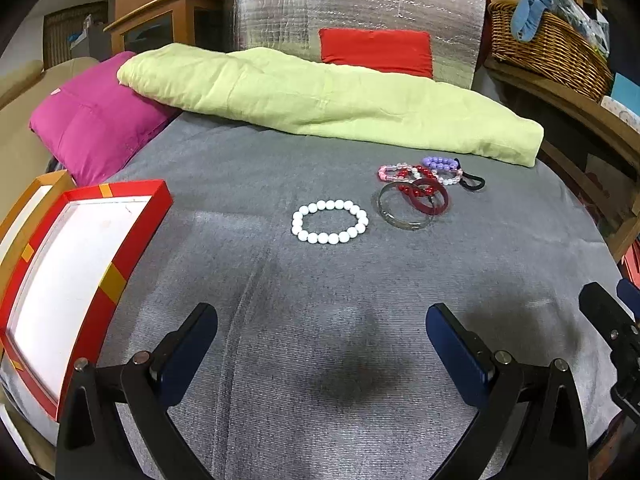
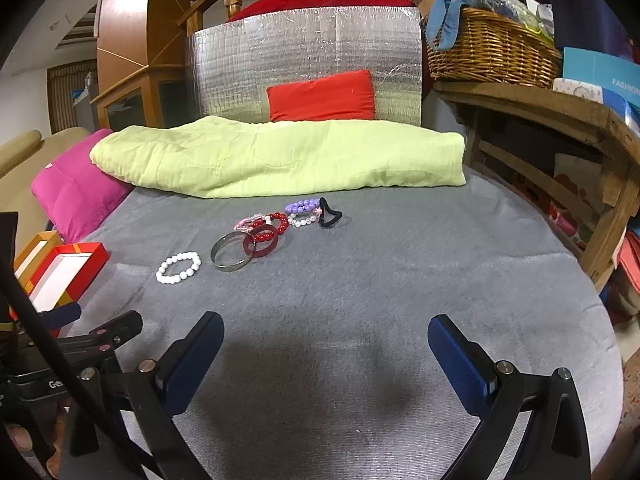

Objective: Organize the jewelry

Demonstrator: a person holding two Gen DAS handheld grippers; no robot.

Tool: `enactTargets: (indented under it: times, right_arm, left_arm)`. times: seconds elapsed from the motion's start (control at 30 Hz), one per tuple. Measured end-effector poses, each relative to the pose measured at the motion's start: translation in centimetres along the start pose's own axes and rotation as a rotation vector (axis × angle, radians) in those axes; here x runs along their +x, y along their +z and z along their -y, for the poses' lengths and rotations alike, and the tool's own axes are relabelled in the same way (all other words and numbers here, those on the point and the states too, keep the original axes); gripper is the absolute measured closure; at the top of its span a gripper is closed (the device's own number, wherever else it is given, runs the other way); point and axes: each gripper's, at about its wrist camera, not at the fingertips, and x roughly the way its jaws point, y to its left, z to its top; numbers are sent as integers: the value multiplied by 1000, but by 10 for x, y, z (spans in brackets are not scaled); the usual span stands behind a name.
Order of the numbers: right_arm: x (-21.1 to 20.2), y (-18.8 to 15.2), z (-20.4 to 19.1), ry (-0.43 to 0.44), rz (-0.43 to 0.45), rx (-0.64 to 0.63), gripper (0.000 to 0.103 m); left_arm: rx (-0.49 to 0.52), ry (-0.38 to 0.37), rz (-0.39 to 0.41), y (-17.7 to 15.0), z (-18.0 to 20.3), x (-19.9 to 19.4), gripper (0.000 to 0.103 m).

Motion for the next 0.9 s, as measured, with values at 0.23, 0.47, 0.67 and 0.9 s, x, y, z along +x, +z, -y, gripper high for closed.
enactTargets:
  times: [0.23, 0.47, 0.67, 0.9]
  right_arm:
    - [15, 0, 5, 55, -80, 46, 15]
    - [50, 15, 8, 117, -201, 94, 35]
    - [105, 59, 12, 171, -278, 161, 36]
    - [179, 107, 22, 138, -378, 231, 70]
  left_arm:
    - [-50, -11, -1, 5, -12, 2, 0]
    - [-87, -45, -9, 11, -17, 5, 0]
    - [-99, -65, -17, 13, -19, 5, 0]
    - [-112, -93, -15, 18, -21, 6, 0]
